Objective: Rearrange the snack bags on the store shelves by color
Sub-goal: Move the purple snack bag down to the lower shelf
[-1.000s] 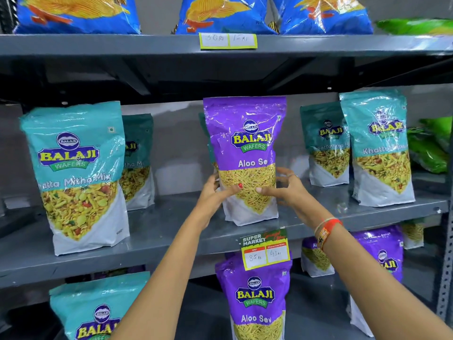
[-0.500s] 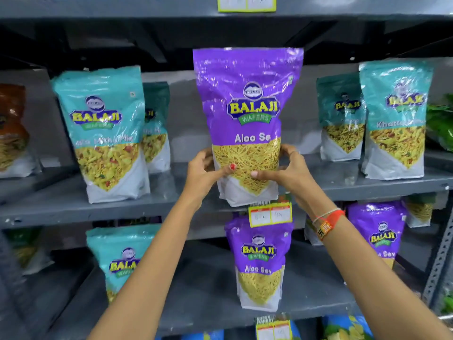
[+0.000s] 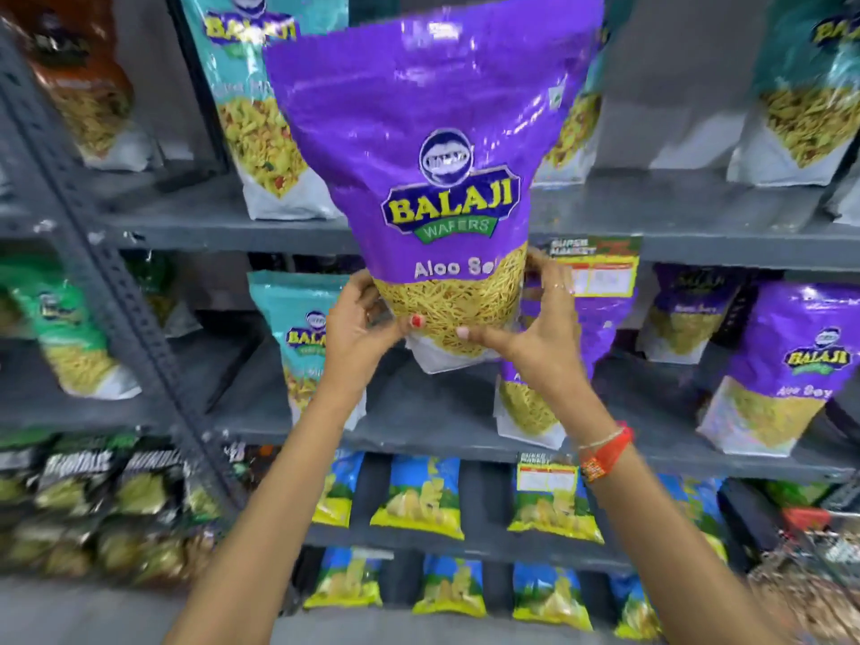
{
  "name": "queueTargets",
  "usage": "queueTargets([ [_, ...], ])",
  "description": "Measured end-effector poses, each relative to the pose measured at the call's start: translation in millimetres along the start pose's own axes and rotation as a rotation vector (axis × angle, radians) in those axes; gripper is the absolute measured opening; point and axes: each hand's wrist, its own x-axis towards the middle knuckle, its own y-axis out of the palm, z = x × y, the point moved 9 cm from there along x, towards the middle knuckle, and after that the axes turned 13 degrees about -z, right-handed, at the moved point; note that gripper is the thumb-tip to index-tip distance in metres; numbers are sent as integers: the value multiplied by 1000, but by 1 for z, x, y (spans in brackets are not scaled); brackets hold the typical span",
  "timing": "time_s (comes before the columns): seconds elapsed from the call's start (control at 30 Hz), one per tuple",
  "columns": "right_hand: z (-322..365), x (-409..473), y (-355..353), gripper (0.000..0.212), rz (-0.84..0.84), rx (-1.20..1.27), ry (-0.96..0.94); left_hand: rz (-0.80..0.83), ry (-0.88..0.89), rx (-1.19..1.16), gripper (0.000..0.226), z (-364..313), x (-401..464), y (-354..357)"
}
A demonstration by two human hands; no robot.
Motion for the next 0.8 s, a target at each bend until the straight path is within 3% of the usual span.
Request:
queueTargets([
  [0.37,-160,-80,99,96,211,-56,262,3,-338,220,62,183,-16,-65],
  [0.63,-224,-95,128,85,178,-163,313,117,-374,325,70,242,-9,-62],
  [0.8,-248,-98,136,96,160,-247,361,185,-402,327,63,264,-1,-54],
])
